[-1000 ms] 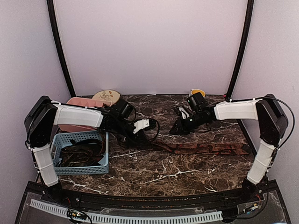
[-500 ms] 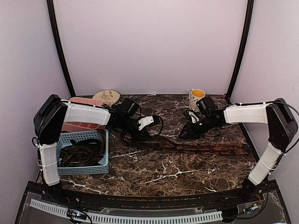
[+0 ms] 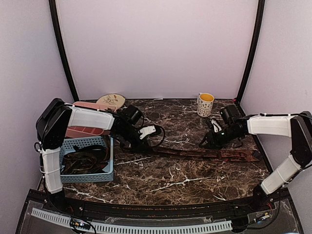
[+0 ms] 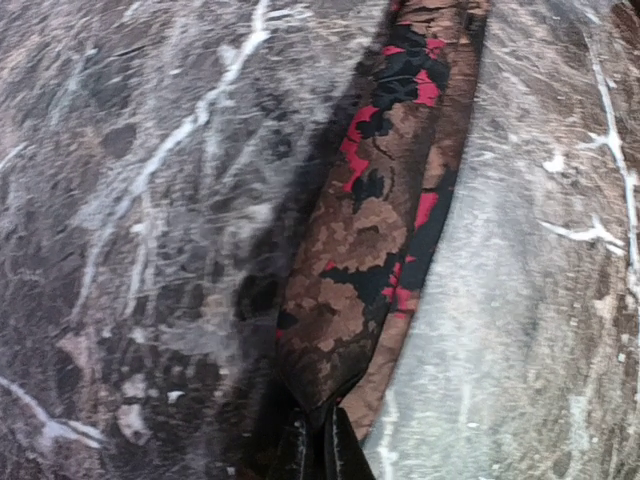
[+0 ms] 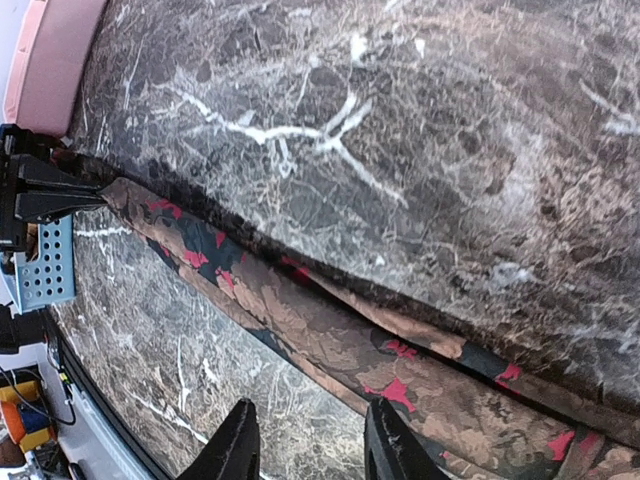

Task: Roll the ties
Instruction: Adjust the tie at the center of the board.

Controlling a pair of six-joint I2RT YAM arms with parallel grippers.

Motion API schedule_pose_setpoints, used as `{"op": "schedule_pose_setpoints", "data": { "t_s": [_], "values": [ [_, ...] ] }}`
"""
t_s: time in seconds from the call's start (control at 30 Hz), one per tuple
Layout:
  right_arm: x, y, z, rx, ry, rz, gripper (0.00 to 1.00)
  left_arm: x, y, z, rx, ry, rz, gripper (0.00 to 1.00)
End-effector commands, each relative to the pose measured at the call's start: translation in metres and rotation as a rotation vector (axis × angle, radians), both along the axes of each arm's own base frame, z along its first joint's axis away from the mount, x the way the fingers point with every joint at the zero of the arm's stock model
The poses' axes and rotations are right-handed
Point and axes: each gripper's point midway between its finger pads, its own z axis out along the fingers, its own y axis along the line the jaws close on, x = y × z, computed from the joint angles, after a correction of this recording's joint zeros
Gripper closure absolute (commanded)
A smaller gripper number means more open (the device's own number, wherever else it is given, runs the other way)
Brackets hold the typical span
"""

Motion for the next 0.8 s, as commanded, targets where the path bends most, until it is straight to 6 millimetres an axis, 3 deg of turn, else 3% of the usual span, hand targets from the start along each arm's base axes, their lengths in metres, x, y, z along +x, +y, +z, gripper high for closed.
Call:
{"op": "schedule_pose_setpoints", "data": {
  "t_s": [0.0, 0.13, 0.3, 0.4, 0.53, 0.63, 0.77],
  "values": [
    [-0.005, 0.006, 0.008, 0.054, -0.015, 0.03, 0.65, -0.031, -0.01, 0.038, -0.126, 0.079, -0.107, 1.0],
    [-0.004, 0.014, 0.013, 0.087, -0.019, 0.042, 0.64, -0.047, -0.022, 0.064, -0.227, 0.122, -0.183, 0.94],
    [-0.002, 0.026, 0.023, 0.095, -0.05, 0.072, 0.64, -0.021, -0.016, 0.068, -0.147, 0.045, -0.056, 0.7],
    [-0.002, 0.042, 0.032, 0.096, -0.099, 0.103, 0.64, -0.008, -0.01, 0.081, -0.179, -0.02, 0.051, 0.66],
    [-0.005, 0.054, 0.027, 0.075, -0.094, 0.129, 0.64, -0.006, -0.007, 0.089, -0.207, -0.011, 0.101, 0.66],
    [-0.004, 0.044, 0.023, 0.041, -0.088, 0.095, 0.66, -0.023, -0.032, 0.093, -0.284, 0.047, 0.045, 0.51],
    [-0.006, 0.019, 0.022, 0.051, -0.063, 0.021, 0.67, -0.036, -0.081, 0.086, -0.295, -0.035, -0.047, 0.45]
  ]
}}
